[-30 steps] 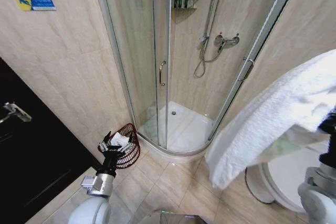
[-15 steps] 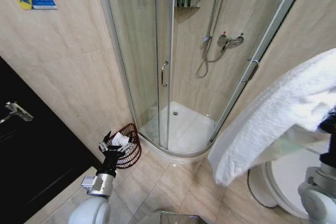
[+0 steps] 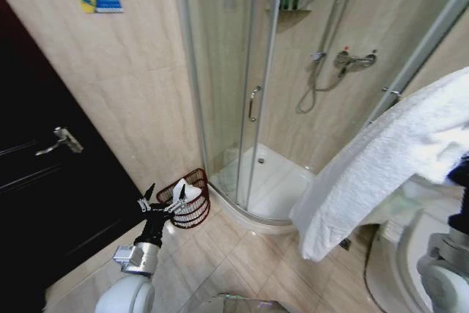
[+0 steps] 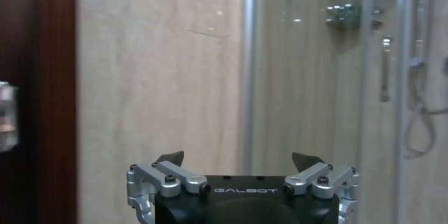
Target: Discard the used towel into the hamper.
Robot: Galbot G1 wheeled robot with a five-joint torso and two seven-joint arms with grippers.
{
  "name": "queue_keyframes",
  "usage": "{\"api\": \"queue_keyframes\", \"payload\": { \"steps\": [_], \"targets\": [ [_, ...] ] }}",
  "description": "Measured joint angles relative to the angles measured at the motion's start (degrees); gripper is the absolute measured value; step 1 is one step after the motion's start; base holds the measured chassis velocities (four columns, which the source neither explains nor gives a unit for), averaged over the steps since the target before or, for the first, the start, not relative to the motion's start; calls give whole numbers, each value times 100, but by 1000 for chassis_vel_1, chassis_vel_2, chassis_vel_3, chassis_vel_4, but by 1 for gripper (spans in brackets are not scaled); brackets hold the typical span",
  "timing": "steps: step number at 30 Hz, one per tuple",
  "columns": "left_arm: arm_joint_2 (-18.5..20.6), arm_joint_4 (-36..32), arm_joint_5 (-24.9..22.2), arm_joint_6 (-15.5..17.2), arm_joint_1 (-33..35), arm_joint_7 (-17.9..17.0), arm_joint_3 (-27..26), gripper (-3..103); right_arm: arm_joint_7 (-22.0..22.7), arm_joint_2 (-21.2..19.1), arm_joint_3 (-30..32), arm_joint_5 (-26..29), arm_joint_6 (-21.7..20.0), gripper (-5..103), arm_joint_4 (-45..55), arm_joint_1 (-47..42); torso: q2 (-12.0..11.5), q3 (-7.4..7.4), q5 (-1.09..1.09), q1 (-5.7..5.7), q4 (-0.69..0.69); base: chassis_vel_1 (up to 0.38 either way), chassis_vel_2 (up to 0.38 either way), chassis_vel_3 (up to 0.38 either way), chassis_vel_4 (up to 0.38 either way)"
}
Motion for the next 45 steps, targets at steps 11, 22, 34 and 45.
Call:
{"api": "queue_keyframes", "payload": {
  "steps": [11, 22, 34, 45],
  "targets": [
    [0, 0, 0, 0, 0, 0, 0, 100, -26, 28, 1, -48, 21, 15, -2, 0, 0, 0, 0, 0, 1, 126, 127, 124, 131],
    [0, 0, 0, 0, 0, 0, 0, 100, -27, 10, 1, -65, 19, 15, -5, -1, 0, 0, 0, -1, 1, 124, 121, 126, 122],
    [-1, 0, 0, 0, 0, 0, 0, 100, -27, 4, 21, -90, 12, 15, -11, -12, 0, 0, 1, 0, -1, 33, 38, 26, 23],
    [2, 0, 0, 0, 0, 0, -2, 100, -104, 51, 6, -108, 33, 15, -52, -21, 0, 0, -2, 0, 1, 97, 91, -84, -85]
  ]
}}
